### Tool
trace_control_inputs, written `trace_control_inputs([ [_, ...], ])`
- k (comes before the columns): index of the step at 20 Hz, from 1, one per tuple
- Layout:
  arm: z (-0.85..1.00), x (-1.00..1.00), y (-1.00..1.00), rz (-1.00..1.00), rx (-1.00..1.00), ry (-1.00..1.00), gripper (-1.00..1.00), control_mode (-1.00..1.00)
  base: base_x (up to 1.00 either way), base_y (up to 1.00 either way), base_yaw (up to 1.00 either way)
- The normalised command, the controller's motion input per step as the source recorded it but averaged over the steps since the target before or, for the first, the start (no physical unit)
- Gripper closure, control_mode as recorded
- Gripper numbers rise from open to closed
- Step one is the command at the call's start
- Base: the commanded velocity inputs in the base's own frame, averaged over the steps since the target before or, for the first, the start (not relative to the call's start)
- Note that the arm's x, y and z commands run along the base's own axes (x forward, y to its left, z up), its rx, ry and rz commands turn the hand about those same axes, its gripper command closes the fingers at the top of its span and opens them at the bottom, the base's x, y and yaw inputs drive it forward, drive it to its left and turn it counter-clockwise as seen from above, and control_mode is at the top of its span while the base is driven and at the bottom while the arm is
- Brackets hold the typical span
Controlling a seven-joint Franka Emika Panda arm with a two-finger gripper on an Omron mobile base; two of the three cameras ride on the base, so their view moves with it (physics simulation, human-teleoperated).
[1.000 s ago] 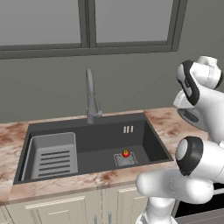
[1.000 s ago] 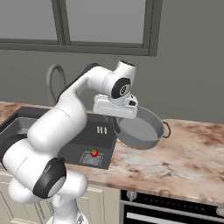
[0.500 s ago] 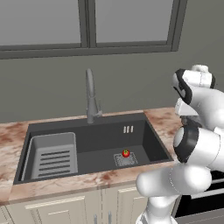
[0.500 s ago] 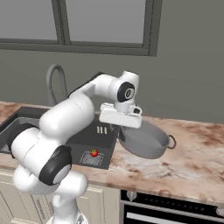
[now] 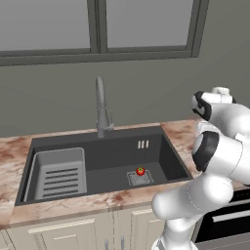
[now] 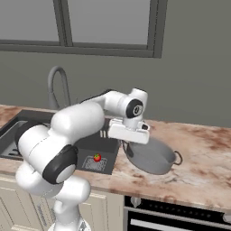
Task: Dump the tomato from the pot into the sink. Then turn on the water and wash the tomato. Then turn off the water and put the tomato back in the pot.
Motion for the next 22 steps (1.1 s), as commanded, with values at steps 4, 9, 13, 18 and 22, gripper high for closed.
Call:
trace_control_inputs([
  [4,-0.44,0.15,0.00,0.04,0.00,-0.02,1.00,-1.00,0.00,0.00,0.00],
  [9,-0.37,0.19,-0.01,0.05,0.00,-0.01,1.00,-1.00,0.00,0.00,0.00],
  [13,-0.33,0.19,-0.08,0.04,0.00,-0.03,1.00,-1.00,0.00,0.00,0.00],
  [18,-0.28,0.19,-0.08,0.03,0.00,-0.03,1.00,-1.00,0.00,0.00,0.00],
  [22,-0.15,0.20,-0.06,0.05,0.00,-0.07,1.00,-1.00,0.00,0.00,0.00],
])
